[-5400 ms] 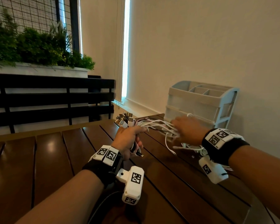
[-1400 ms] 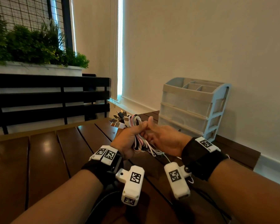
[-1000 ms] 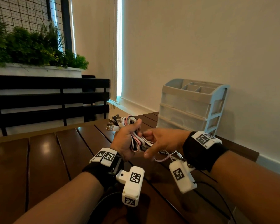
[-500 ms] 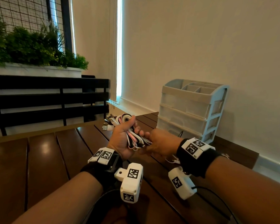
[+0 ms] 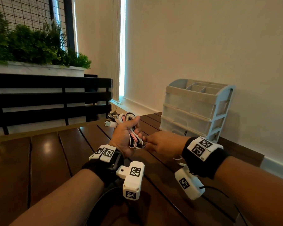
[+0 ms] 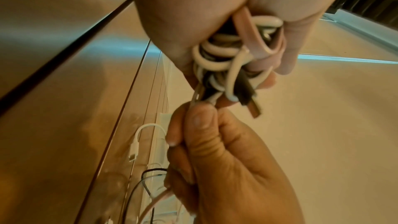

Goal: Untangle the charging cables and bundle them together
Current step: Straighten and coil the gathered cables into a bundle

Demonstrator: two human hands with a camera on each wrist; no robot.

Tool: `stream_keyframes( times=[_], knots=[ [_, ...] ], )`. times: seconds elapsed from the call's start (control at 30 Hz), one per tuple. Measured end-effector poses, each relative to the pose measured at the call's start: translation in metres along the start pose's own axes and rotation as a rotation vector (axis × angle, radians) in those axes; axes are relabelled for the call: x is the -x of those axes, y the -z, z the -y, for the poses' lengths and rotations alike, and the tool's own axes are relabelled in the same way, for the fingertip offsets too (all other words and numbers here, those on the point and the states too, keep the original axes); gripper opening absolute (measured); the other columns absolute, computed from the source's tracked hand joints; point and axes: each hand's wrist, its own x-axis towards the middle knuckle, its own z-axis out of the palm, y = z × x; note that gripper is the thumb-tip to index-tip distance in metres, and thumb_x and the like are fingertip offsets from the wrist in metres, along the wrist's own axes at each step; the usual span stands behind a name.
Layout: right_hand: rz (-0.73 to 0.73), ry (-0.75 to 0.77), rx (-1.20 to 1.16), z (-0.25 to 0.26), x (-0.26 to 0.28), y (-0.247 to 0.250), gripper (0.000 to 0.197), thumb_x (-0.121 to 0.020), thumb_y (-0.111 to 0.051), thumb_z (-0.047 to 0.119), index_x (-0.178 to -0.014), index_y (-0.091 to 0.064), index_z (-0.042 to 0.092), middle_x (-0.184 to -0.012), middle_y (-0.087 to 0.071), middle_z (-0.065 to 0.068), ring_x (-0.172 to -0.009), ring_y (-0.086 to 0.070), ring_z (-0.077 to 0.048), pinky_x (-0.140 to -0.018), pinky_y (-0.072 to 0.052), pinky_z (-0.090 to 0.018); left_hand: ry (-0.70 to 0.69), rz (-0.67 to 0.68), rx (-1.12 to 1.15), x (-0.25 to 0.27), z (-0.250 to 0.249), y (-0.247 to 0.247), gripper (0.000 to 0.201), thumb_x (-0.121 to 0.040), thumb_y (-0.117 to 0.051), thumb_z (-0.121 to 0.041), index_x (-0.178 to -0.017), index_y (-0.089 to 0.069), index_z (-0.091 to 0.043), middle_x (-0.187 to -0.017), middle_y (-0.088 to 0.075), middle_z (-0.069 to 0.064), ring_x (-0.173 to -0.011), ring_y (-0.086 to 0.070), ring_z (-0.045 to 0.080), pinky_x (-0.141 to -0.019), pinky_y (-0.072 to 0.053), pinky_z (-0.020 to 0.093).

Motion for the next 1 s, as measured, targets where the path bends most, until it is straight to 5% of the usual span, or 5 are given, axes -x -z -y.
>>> stream_keyframes(
  times=[0.23,0.4,0.53,0.73,1.0],
  knots=[
    [0.203,-0.048,-0.12,-0.01,0.013,0.007,0.028,-0.1,-0.04,0.04,-0.085,-0.054,0.021,-0.08,-0.066,-0.004,-0.081,-0.063,-0.022,-0.081,-0.045,-0.03,0.027,-0.005,0.026,0.002,0.001,-0.001,0.028,-0.081,-0.064,-0.031,-0.063,-0.053,-0.012,-0.048,-0.039,-0.002,-0.039,-0.04,0.013,-0.048,-0.042,0.025],
    [0.013,-0.034,0.129,-0.011,0.012,0.0,0.028,-0.1,-0.04,0.04,-0.104,-0.058,0.019,-0.084,-0.06,-0.001,-0.078,-0.057,-0.019,-0.074,-0.046,-0.036,0.012,-0.012,0.06,0.003,0.001,-0.002,0.029,-0.08,-0.064,-0.031,-0.063,-0.052,-0.011,-0.047,-0.042,0.0,-0.04,-0.046,0.014,-0.05,-0.047,0.025],
    [-0.051,-0.011,0.225,-0.013,0.013,-0.005,0.024,-0.099,-0.042,0.039,-0.095,-0.056,0.02,-0.083,-0.058,0.0,-0.077,-0.056,-0.017,-0.072,-0.043,-0.031,0.04,0.012,0.135,0.005,0.005,-0.004,0.034,-0.091,-0.057,-0.032,-0.068,-0.055,-0.007,-0.055,-0.061,0.01,-0.058,-0.067,0.026,-0.071,-0.059,0.042],
    [-0.066,0.004,0.237,-0.017,0.013,-0.014,0.016,-0.097,-0.048,0.024,-0.107,-0.058,0.017,-0.08,-0.06,0.002,-0.073,-0.058,-0.016,-0.065,-0.045,-0.027,0.087,-0.104,0.036,0.006,0.01,-0.007,0.032,-0.086,-0.064,-0.031,-0.066,-0.054,-0.008,-0.048,-0.044,0.002,-0.037,-0.048,0.015,-0.048,-0.052,0.027],
    [-0.095,0.046,0.268,-0.016,0.017,-0.015,0.022,-0.1,-0.043,0.034,-0.1,-0.056,0.016,-0.079,-0.057,0.0,-0.069,-0.053,-0.015,-0.064,-0.042,-0.027,0.1,-0.114,-0.005,0.004,0.012,-0.008,0.027,-0.088,-0.059,-0.018,-0.064,-0.055,-0.007,-0.046,-0.046,0.003,-0.04,-0.05,0.015,-0.052,-0.053,0.026]
  ],
)
